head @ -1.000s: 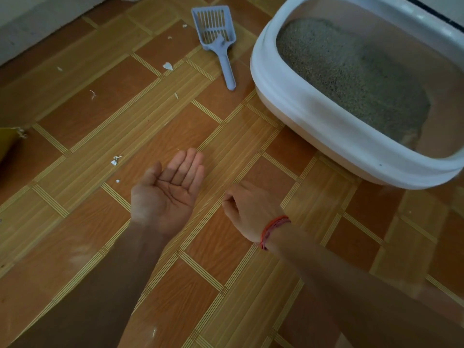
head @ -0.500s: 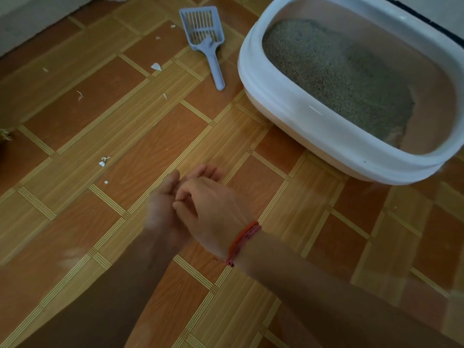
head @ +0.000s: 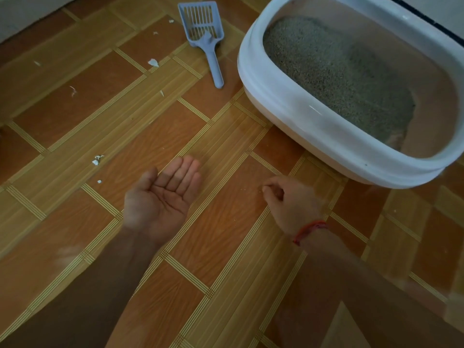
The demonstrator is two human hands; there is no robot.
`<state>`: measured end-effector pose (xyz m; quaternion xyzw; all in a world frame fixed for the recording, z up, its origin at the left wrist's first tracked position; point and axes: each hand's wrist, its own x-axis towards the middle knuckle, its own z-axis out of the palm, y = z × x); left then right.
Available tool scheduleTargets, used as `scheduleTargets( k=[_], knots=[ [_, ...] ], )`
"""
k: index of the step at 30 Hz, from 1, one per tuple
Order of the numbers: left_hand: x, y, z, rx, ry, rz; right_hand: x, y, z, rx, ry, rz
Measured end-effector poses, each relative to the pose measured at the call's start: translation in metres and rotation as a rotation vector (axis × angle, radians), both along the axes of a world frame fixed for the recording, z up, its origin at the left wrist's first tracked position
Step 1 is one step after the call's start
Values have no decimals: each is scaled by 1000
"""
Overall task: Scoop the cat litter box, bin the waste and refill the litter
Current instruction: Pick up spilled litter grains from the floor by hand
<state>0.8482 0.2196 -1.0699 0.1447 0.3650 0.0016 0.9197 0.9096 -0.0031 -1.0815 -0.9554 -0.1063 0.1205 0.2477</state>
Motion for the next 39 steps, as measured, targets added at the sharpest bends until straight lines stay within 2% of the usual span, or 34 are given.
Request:
scheduleTargets(
  k=[8, 19, 23, 33, 39],
  knots=[
    [6, -6, -4, 4, 13, -19, -1, -5, -10, -25, 5, 15],
    [12, -8, -9, -8, 24, -30, 1, -2, -15, -83, -85, 120],
    [12, -9, -12, -15, 24, -33, 1, -2, -17, -68, -40, 140],
    [20, -31, -9, -74, 34, -100, -23, 66, 29, 241, -9, 234],
    [24, -39, -4, -5, 46, -159, -30, 80, 27, 253, 6, 288]
  ],
)
